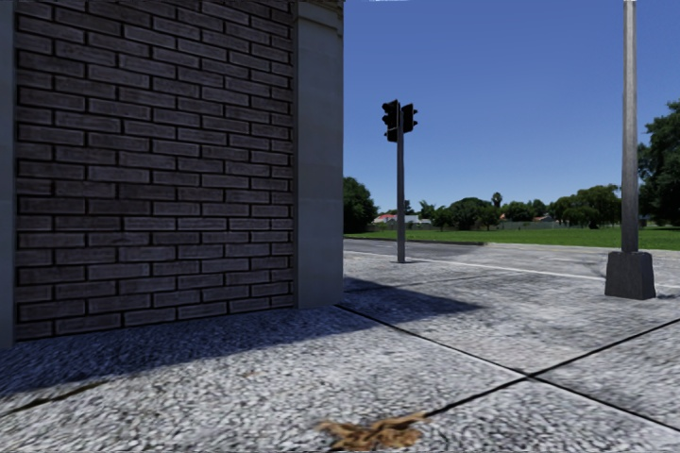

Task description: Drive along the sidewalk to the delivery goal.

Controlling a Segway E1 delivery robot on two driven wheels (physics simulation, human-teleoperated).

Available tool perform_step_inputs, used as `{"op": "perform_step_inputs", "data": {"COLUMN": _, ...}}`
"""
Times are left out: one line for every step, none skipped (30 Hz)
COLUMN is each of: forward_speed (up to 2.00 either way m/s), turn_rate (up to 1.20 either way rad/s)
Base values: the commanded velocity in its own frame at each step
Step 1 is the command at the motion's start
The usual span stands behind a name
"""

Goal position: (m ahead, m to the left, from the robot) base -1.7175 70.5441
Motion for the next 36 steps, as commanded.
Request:
{"op": "perform_step_inputs", "data": {"forward_speed": 1.47, "turn_rate": -0.71}}
{"op": "perform_step_inputs", "data": {"forward_speed": 1.47, "turn_rate": -0.71}}
{"op": "perform_step_inputs", "data": {"forward_speed": 1.47, "turn_rate": -0.71}}
{"op": "perform_step_inputs", "data": {"forward_speed": 1.47, "turn_rate": -0.71}}
{"op": "perform_step_inputs", "data": {"forward_speed": 1.47, "turn_rate": -0.71}}
{"op": "perform_step_inputs", "data": {"forward_speed": 1.47, "turn_rate": -0.71}}
{"op": "perform_step_inputs", "data": {"forward_speed": 1.47, "turn_rate": -0.71}}
{"op": "perform_step_inputs", "data": {"forward_speed": 1.47, "turn_rate": -0.71}}
{"op": "perform_step_inputs", "data": {"forward_speed": 1.47, "turn_rate": -0.71}}
{"op": "perform_step_inputs", "data": {"forward_speed": 1.47, "turn_rate": -0.71}}
{"op": "perform_step_inputs", "data": {"forward_speed": 1.47, "turn_rate": -0.71}}
{"op": "perform_step_inputs", "data": {"forward_speed": 1.47, "turn_rate": -0.71}}
{"op": "perform_step_inputs", "data": {"forward_speed": 1.51, "turn_rate": -0.69}}
{"op": "perform_step_inputs", "data": {"forward_speed": 1.57, "turn_rate": -0.6}}
{"op": "perform_step_inputs", "data": {"forward_speed": 1.57, "turn_rate": -0.6}}
{"op": "perform_step_inputs", "data": {"forward_speed": 1.63, "turn_rate": -0.54}}
{"op": "perform_step_inputs", "data": {"forward_speed": 1.66, "turn_rate": -0.51}}
{"op": "perform_step_inputs", "data": {"forward_speed": 1.66, "turn_rate": -0.49}}
{"op": "perform_step_inputs", "data": {"forward_speed": 1.66, "turn_rate": -0.49}}
{"op": "perform_step_inputs", "data": {"forward_speed": 1.67, "turn_rate": -0.48}}
{"op": "perform_step_inputs", "data": {"forward_speed": 1.67, "turn_rate": -0.46}}
{"op": "perform_step_inputs", "data": {"forward_speed": 1.67, "turn_rate": -0.46}}
{"op": "perform_step_inputs", "data": {"forward_speed": 1.67, "turn_rate": -0.43}}
{"op": "perform_step_inputs", "data": {"forward_speed": 1.68, "turn_rate": -0.39}}
{"op": "perform_step_inputs", "data": {"forward_speed": 1.7, "turn_rate": -0.37}}
{"op": "perform_step_inputs", "data": {"forward_speed": 1.73, "turn_rate": -0.29}}
{"op": "perform_step_inputs", "data": {"forward_speed": 1.73, "turn_rate": -0.29}}
{"op": "perform_step_inputs", "data": {"forward_speed": 1.75, "turn_rate": -0.17}}
{"op": "perform_step_inputs", "data": {"forward_speed": 1.83, "turn_rate": 0.0}}
{"op": "perform_step_inputs", "data": {"forward_speed": 2.0, "turn_rate": 0.0}}
{"op": "perform_step_inputs", "data": {"forward_speed": 2.0, "turn_rate": 0.0}}
{"op": "perform_step_inputs", "data": {"forward_speed": 2.0, "turn_rate": 0.0}}
{"op": "perform_step_inputs", "data": {"forward_speed": 2.0, "turn_rate": 0.0}}
{"op": "perform_step_inputs", "data": {"forward_speed": 2.0, "turn_rate": 0.0}}
{"op": "perform_step_inputs", "data": {"forward_speed": 2.0, "turn_rate": 0.0}}
{"op": "perform_step_inputs", "data": {"forward_speed": 2.0, "turn_rate": 0.0}}
